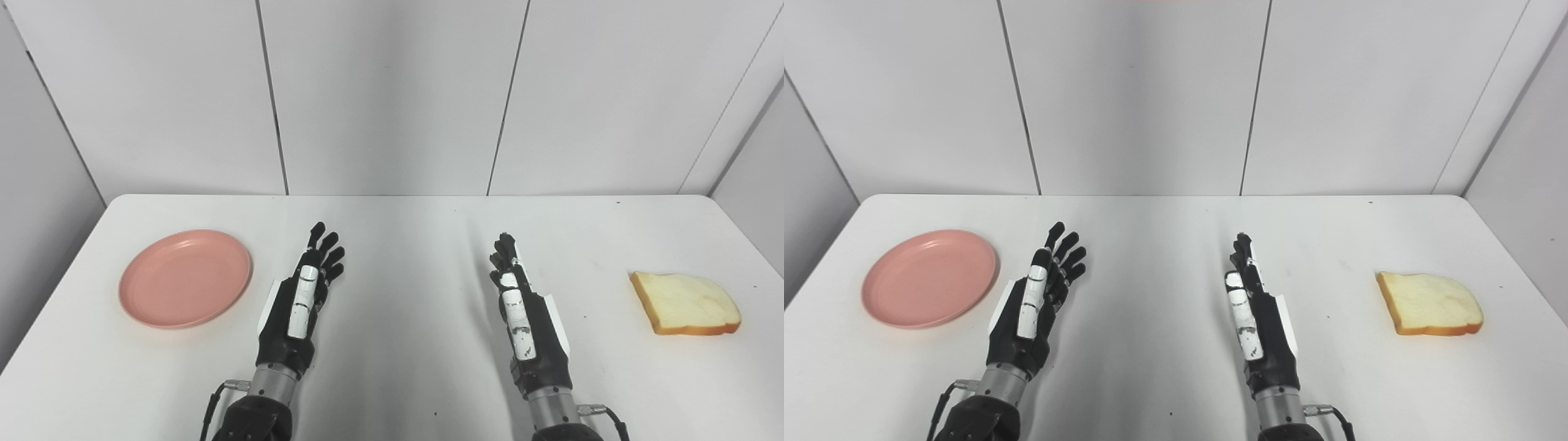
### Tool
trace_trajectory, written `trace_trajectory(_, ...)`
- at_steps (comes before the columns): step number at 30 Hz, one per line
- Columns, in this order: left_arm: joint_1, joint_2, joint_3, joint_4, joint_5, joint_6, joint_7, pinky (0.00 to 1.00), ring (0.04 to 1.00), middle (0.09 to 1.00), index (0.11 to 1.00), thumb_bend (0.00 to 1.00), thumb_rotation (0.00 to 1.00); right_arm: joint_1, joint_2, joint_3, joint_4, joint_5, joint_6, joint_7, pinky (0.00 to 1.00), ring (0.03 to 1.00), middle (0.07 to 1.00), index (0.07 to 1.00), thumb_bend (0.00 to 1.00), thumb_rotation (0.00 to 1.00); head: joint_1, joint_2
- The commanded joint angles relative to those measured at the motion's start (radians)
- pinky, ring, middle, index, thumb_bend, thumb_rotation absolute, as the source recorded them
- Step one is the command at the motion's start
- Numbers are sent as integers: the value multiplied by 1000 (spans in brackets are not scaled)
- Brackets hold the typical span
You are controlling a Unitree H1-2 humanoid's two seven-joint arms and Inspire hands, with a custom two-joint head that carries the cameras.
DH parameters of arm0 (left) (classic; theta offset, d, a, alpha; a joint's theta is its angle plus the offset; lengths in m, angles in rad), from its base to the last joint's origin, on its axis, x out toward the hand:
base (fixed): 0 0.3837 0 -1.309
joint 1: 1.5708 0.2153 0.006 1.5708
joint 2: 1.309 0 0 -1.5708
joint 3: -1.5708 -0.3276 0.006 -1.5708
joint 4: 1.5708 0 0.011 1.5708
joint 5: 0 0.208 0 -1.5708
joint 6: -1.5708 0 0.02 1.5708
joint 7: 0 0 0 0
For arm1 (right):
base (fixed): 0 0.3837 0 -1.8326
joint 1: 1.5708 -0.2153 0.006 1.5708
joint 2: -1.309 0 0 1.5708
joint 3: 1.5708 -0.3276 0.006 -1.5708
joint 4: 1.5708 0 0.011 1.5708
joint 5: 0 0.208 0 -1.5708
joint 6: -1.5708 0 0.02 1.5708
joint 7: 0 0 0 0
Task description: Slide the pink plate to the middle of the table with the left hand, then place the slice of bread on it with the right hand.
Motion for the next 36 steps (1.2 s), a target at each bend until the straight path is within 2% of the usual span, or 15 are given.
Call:
trace_trajectory(1, -22, -13, -8, -33, 5, -30, 3, 933, 941, 968, 977, 639, 1000, -16, 7, 0, -27, 9, -49, 2, 1000, 991, 1000, 1000, 548, 1000, 3, 1)
trace_trajectory(21, -23, -23, -14, -33, 13, -22, 20, 919, 932, 961, 966, 636, 1000, -18, 0, -6, -22, 11, -47, 3, 1000, 987, 1000, 1000, 551, 1000, 19, -3)
trace_trajectory(29, -26, -33, -41, -9, 68, -29, 37, 915, 926, 957, 958, 663, 1000, -21, -29, -21, -17, 29, -63, 19, 1000, 993, 1000, 1000, 487, 1000, 130, -24)
trace_trajectory(32, -28, -58, -51, 3, 94, -25, 61, 912, 931, 952, 955, 658, 1000, -24, -45, -33, -7, 69, -67, 33, 1000, 999, 1000, 1000, 502, 1000, 193, -39)
trace_trajectory(36, -36, -96, -57, 41, 113, -50, 95, 918, 926, 934, 938, 648, 1000, -23, -60, -45, -6, 81, -73, 32, 1000, 996, 1000, 1000, 505, 1000, 238, -49)
